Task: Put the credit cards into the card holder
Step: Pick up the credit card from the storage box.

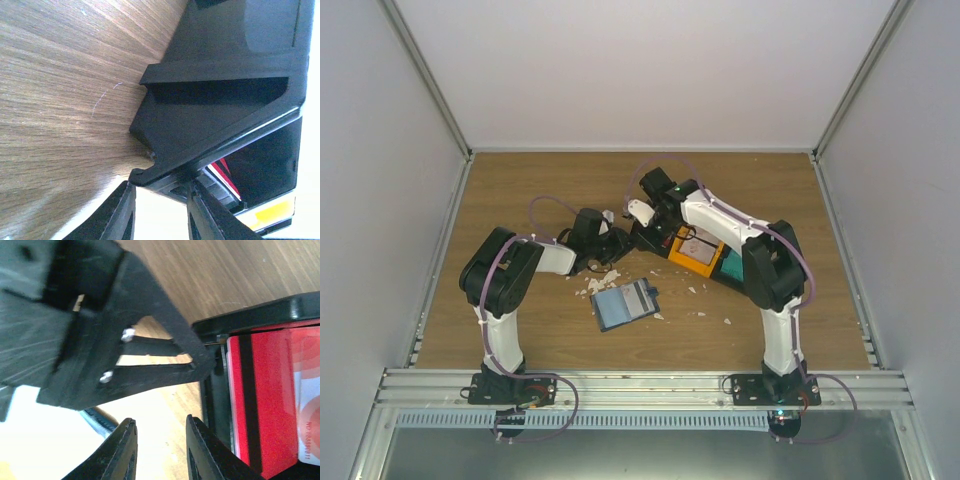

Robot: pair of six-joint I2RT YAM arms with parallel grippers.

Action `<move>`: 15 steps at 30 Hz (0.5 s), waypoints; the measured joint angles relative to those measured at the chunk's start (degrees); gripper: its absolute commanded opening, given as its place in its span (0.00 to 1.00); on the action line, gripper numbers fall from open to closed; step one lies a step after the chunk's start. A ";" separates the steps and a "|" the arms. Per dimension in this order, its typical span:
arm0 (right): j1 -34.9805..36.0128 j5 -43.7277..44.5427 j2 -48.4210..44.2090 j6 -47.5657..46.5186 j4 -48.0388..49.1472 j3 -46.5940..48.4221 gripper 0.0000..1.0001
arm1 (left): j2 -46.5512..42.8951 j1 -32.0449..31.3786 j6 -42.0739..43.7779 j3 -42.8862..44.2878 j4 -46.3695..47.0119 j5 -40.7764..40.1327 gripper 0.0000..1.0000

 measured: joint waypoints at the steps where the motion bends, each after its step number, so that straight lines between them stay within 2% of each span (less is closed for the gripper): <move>1: 0.00 -0.76 -0.46 -0.17 0.07 -0.20 0.31 | 0.00 -0.02 0.00 0.00 -0.07 -0.15 0.30; 8: -0.31 -2.78 -4.37 -0.22 1.42 -1.75 0.38 | -0.02 -0.02 -0.04 -0.02 -0.15 -1.27 0.30; 15: -1.57 0.26 -4.50 0.74 3.15 -1.18 0.43 | -0.02 -0.02 -0.04 -0.02 -0.20 -1.53 0.29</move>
